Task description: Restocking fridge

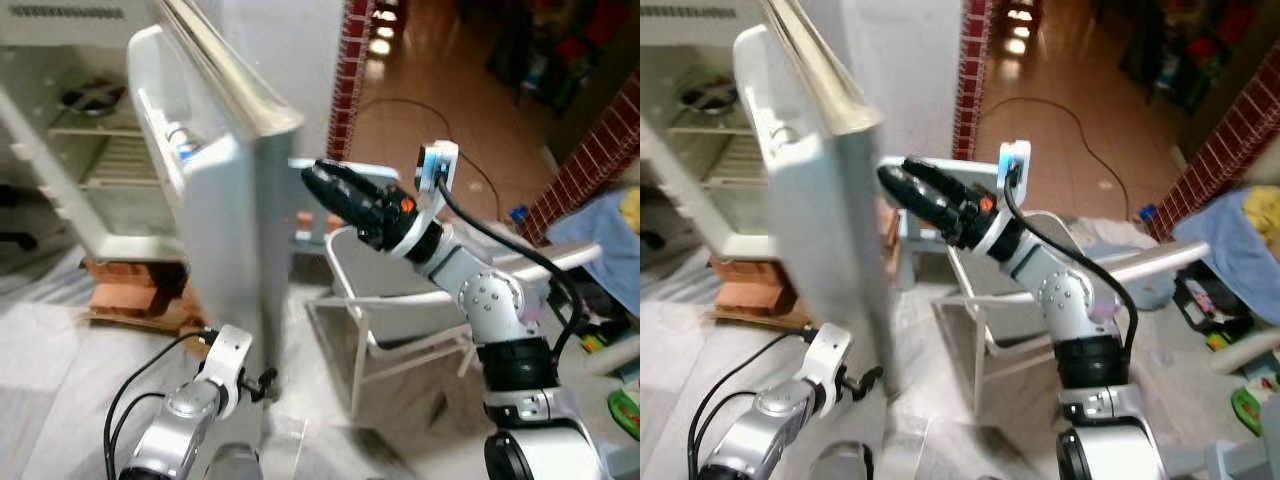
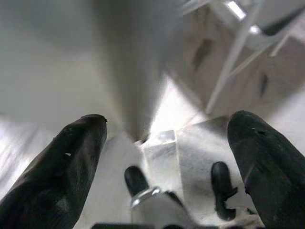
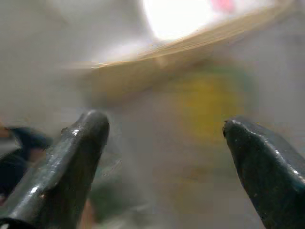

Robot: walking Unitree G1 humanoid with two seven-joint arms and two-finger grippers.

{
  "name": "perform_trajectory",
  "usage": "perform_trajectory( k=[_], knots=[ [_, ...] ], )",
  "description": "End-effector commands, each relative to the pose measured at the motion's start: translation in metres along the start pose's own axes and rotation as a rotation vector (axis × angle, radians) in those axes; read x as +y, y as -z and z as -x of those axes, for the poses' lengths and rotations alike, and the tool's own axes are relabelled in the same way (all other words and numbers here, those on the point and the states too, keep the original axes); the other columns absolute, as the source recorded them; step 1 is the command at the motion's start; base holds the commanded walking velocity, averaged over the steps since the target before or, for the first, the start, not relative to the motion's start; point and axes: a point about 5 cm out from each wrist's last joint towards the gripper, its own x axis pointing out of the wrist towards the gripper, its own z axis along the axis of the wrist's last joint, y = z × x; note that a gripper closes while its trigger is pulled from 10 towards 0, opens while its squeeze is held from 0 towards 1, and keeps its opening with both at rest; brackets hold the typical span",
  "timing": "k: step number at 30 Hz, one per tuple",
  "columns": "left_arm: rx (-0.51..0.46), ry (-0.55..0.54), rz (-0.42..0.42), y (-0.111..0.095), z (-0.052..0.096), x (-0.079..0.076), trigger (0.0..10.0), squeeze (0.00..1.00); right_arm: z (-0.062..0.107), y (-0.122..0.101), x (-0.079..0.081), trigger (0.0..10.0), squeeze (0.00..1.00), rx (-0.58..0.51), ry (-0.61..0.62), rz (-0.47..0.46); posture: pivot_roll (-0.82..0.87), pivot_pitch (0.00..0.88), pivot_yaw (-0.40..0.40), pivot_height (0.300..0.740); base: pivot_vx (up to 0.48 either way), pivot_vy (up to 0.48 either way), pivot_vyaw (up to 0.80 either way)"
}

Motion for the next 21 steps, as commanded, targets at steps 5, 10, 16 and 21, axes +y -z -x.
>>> perform_trajectory(
  k=[5,10,16,21],
  knots=[
    [-0.036,0.007,-0.012,-0.008,0.008,0.004,10.0,0.00,0.037,0.000,-0.047,10.0,0.00,0.013,0.468,0.181,0.23,0.000,-0.083,0.740,0.000,0.000,0.00],
    [-0.162,-0.110,-0.015,-0.027,0.014,0.010,10.0,0.00,0.049,0.008,-0.057,10.0,0.00,-0.016,0.651,0.250,0.22,0.000,-0.084,0.740,0.000,0.000,0.00],
    [-0.405,-0.476,0.031,-0.067,0.056,0.056,10.0,0.00,0.055,0.025,-0.048,10.0,0.00,-0.043,0.725,0.292,0.21,0.000,-0.089,0.740,0.000,0.000,0.00],
    [-0.541,-0.627,-0.040,-0.090,0.080,0.078,10.0,0.00,0.046,0.040,-0.034,10.0,0.00,-0.054,0.707,0.286,0.21,0.000,-0.092,0.740,0.000,0.480,0.00]
  ],
)
